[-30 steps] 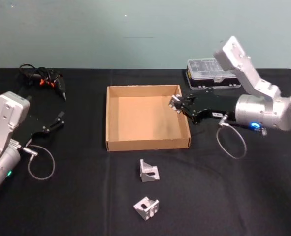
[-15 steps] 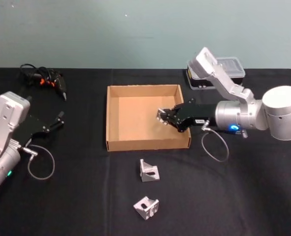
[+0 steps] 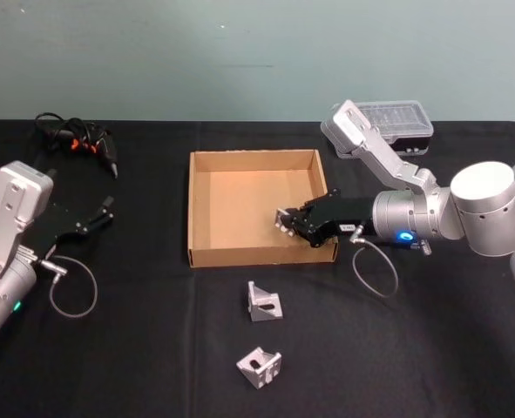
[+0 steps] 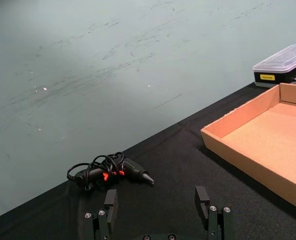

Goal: Use one hand to pick up the angle iron from the table and place it into the box.

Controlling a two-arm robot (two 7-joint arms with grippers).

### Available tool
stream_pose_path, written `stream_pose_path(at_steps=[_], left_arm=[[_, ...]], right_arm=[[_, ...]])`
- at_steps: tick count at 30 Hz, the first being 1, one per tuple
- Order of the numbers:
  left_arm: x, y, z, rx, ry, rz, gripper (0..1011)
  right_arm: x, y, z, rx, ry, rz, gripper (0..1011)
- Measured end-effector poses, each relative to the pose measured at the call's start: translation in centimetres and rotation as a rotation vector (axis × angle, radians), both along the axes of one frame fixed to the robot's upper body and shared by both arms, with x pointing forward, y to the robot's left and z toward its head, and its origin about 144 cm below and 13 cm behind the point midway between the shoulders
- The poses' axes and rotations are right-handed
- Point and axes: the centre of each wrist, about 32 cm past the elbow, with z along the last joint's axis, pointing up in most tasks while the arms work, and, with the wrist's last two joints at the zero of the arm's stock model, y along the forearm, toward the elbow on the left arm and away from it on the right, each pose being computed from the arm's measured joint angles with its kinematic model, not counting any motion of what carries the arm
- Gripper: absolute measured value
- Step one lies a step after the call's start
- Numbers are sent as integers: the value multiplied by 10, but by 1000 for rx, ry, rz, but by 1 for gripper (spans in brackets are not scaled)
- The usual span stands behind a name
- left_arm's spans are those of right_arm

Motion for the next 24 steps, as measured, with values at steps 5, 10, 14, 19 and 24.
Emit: stream_pose_path(at_steps=[5,10,14,19,24], left_arm=[[0,0,0,0,0,0,1011],[0,0,0,0,0,0,1011],[0,0,0,0,0,0,1011],[0,0,0,0,0,0,1011],[0,0,0,0,0,0,1011]], right_arm=[[-1,-2,-3,-9,5,-18,78],[-2,-5,-5,-14,7,-31,87],[-4,-7,-6,-14,4,-41,194],[-8,-8,-4,-10,-12,-55,360],[-15,-13,5,12,-59,-78,520]])
